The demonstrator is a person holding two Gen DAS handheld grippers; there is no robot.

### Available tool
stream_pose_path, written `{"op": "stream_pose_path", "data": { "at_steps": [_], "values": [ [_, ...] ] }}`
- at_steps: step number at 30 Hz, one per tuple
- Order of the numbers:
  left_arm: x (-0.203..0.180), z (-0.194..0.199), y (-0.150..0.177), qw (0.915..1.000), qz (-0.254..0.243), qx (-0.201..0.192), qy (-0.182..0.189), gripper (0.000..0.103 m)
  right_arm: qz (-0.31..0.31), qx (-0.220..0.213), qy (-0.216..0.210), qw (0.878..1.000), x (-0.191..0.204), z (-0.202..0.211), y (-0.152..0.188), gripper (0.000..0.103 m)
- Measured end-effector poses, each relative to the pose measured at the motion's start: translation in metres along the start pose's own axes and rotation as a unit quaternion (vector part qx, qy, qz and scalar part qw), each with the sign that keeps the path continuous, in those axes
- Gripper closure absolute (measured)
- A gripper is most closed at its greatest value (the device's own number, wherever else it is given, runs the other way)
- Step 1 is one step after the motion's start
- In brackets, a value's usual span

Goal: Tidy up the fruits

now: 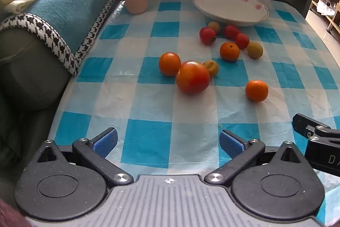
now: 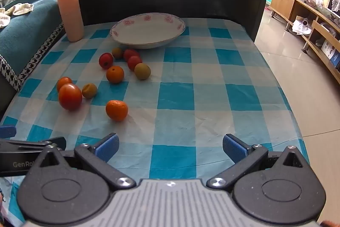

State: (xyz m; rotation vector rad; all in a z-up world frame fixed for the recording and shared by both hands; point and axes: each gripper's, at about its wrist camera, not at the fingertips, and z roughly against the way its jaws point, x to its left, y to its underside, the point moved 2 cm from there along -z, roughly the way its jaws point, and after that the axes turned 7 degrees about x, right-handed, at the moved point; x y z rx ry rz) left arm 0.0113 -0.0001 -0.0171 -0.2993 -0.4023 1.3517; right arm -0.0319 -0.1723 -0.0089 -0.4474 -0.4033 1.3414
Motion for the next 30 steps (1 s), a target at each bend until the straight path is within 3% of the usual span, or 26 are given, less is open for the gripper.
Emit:
{"op": "stream_pose_path", "data": {
  "at_steps": [30],
  "values": [
    [-0.003,-0.002,0.005,0.9999,0.002,0.006,0.008,0.0,0.002,0.002,-0.009,1.0,0.005,0.0,0.001,0.0]
  ]
}}
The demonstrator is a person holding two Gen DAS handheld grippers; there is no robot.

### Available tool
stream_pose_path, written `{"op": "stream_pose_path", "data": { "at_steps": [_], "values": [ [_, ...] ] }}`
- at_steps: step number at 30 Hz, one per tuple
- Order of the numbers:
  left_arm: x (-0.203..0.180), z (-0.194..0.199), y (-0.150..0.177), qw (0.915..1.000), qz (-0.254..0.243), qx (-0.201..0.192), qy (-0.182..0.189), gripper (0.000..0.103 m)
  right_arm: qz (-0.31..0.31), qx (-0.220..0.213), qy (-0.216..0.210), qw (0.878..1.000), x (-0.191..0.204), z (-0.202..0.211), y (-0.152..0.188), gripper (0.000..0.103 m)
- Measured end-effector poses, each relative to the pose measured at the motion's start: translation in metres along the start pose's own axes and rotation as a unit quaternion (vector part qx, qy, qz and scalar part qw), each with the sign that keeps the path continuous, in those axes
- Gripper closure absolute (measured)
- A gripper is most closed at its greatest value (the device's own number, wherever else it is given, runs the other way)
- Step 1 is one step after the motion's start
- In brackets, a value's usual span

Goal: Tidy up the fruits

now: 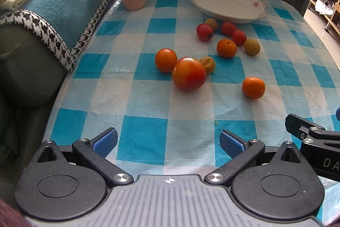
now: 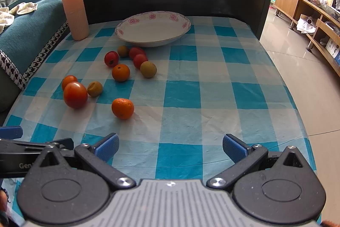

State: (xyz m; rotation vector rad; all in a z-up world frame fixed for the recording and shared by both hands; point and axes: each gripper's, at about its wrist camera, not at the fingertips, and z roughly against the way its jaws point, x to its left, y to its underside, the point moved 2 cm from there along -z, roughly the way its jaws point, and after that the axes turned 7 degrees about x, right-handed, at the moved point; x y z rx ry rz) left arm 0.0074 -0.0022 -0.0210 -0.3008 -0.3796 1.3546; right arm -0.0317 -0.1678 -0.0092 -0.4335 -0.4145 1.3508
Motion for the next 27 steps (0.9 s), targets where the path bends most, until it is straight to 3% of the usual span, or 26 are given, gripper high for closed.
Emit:
{"op": "stream_pose_path", "data": {
  "at_steps": [27],
  "values": [
    [0.0021,-0.0004,-0.0006,1.0,-0.005,0.004,-0.006,0.0,-0.001,0.002,-0.002,1.0,0.0,-0.0011,0.0007,0.0]
  ]
}}
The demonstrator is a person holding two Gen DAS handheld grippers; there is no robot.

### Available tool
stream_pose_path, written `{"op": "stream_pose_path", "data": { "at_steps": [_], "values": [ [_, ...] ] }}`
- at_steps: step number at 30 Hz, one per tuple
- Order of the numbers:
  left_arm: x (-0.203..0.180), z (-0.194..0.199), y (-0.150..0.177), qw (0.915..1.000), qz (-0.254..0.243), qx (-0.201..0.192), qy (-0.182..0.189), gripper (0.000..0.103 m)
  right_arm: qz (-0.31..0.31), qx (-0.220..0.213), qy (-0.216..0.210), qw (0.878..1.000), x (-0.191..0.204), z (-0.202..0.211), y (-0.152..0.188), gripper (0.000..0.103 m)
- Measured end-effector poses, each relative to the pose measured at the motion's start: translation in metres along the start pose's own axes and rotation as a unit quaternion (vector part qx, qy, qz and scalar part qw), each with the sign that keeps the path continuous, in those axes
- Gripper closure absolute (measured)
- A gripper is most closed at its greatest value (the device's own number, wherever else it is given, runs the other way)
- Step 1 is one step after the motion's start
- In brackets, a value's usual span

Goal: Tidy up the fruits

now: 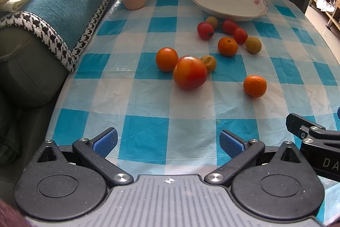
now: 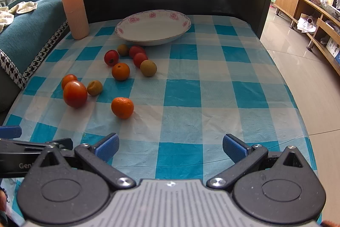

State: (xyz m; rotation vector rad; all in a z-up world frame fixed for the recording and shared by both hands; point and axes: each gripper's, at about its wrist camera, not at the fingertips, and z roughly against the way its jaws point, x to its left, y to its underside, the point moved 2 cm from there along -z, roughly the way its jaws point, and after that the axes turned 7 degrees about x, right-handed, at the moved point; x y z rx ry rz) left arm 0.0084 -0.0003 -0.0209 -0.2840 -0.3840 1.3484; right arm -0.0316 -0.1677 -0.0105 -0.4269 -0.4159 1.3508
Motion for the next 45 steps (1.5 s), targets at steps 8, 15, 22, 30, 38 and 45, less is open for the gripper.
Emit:
{"op": "stream_pose_path", "data": {
  "at_steps": [8,15,22,30,38,45],
  "values": [
    [0.0003,0.0,-0.0006,1.0,-0.001,0.001,-0.002,0.0,0.0,0.0,0.0,1.0,0.0006,-0.0003,0.0002,0.0],
    [0.0003,0.0001,-0.0012,1.0,-0.002,0.002,-0.004,0.0,0.0,0.001,0.0,1.0,0.0004,-0.0005,0.0,0.0],
    [-0.0005,0.0007,-0.001,1.0,-0.004,0.002,-0.008,0.0,0.0,0.001,0.0,1.0,0.0005,-0.0007,0.0001,0.0],
    [-0.0014,0.0005,-0.0019,0.9999,-0.005,0.004,-0.011,0.0,0.0,0.001,0.0,1.0,0.0003,-0.0014,0.0004,0.0],
    [-0.0014,0.0003,-0.0023,0.9999,-0.004,0.006,-0.016,0.0,0.001,0.002,-0.001,1.0,0.0003,-0.0009,-0.0009,0.0],
    [-0.0004,-0.0012,-0.0033,0.9998,-0.001,0.009,-0.019,0.0,0.002,0.003,-0.002,1.0,0.0041,-0.0033,0.0011,0.0]
  ]
}}
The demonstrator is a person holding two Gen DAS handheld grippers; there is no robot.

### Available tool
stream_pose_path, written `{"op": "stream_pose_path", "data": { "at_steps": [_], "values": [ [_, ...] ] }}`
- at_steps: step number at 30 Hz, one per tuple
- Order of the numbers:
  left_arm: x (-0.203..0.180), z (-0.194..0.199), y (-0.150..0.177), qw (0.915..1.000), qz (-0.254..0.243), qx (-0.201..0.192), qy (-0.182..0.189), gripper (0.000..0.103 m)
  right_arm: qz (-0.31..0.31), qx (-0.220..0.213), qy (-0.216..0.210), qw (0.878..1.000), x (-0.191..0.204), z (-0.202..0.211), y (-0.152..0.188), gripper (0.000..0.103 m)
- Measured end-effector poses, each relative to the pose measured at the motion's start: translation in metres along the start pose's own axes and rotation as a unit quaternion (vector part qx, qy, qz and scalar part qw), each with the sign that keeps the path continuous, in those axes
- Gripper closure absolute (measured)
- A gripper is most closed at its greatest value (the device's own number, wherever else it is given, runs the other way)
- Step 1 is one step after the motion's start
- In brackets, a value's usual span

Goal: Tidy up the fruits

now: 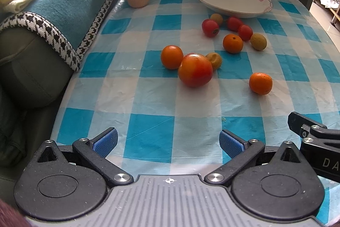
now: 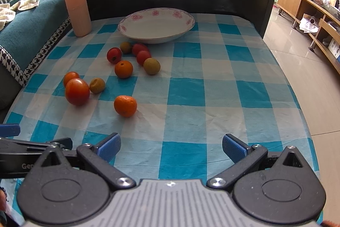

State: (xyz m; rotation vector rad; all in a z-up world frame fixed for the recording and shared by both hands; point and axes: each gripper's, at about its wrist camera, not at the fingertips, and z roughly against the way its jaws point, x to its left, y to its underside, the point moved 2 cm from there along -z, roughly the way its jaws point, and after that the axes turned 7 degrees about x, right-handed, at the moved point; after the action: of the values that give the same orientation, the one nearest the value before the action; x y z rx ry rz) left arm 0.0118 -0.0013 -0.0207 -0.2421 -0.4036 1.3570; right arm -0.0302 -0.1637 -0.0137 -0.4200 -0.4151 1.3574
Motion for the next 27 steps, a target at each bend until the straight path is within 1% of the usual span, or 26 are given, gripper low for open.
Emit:
{"op": "stream_pose_path", "data": {
  "at_steps": [17,23,27],
  "values": [
    [0.003,-0.002,-0.003,1.0,0.008,0.004,-0.001,0.0,-0.001,0.001,-0.006,1.0,0.003,0.0,-0.004,0.0],
    [0.005,-0.003,-0.004,0.9999,0.01,0.004,-0.002,0.0,0.001,0.004,-0.01,1.0,0.005,-0.001,-0.008,0.003],
    [0.008,-0.002,-0.005,1.0,0.009,-0.001,-0.004,0.0,0.014,0.0,-0.015,1.0,0.009,-0.001,-0.011,0.004]
  ]
}}
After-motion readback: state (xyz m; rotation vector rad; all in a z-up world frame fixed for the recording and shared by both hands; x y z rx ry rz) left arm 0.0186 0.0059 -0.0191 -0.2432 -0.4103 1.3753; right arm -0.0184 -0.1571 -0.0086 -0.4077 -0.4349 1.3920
